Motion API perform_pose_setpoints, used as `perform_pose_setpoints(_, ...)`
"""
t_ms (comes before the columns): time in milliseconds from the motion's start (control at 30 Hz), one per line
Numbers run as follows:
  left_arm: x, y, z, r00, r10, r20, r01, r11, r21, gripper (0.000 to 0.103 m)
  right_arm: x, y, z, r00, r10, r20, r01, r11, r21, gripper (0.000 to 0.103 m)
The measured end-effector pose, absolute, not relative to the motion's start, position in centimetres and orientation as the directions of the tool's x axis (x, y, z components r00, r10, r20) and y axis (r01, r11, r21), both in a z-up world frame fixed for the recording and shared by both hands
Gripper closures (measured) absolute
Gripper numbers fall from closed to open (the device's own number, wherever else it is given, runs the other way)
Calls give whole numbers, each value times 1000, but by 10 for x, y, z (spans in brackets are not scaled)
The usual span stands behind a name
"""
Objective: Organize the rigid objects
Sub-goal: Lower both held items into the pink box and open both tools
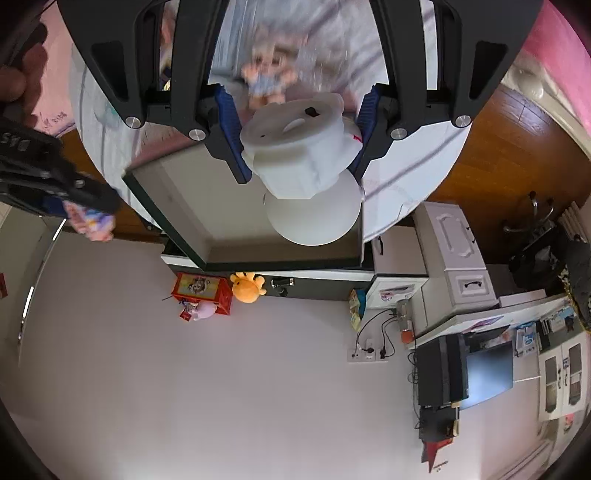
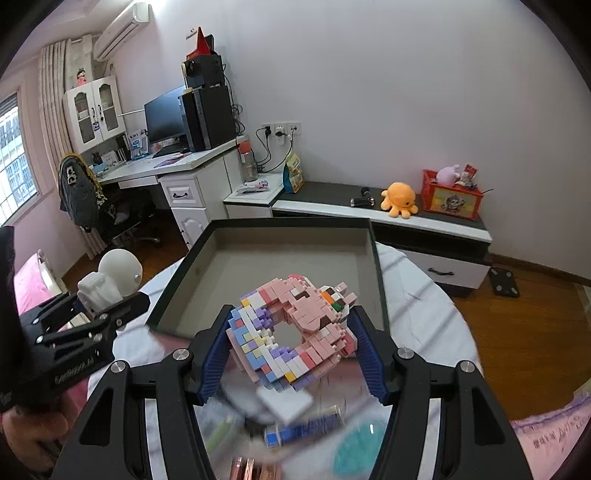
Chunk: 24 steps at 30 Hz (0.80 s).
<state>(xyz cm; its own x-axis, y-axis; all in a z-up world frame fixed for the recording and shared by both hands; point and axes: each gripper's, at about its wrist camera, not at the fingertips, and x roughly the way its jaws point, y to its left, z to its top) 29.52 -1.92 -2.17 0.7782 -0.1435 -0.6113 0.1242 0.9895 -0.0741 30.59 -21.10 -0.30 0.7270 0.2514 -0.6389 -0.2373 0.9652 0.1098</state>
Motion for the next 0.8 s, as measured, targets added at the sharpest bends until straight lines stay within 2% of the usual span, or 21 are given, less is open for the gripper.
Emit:
perform_pose_setpoints(300, 373, -47, -55, 704, -151, -694, 138, 988, -75, 49, 396, -212, -62, 615, 259, -745, -193, 965, 176, 40)
perform_pose_setpoints(533, 395, -54, -84, 637, -135, -759, 135, 989, -62, 47, 419, -216, -96, 537, 228, -812, -162, 973, 166, 40)
perform_pose_setpoints(567, 396, -54, -85, 633, -129, -763, 135, 989, -55, 41, 420, -215, -97, 540, 211, -815, -160, 976, 147, 40)
perform_pose_setpoints(667, 391, -54, -82, 652, -103, -751, 129, 991, -24, 3, 419, -214, -98, 530, 207, -822, -164, 976, 140, 34)
perform_pose_setpoints(700, 388, -53, -80, 667, -94, -739, 125, 992, -13, 0, 419, -215, -98, 525, 218, -823, -169, 974, 150, 22)
perform_pose_setpoints(800, 380, -47, -73, 680, -92, -728, 123, 992, -10, 0, 416, -213, -98, 525, 202, -827, -159, 978, 138, 18)
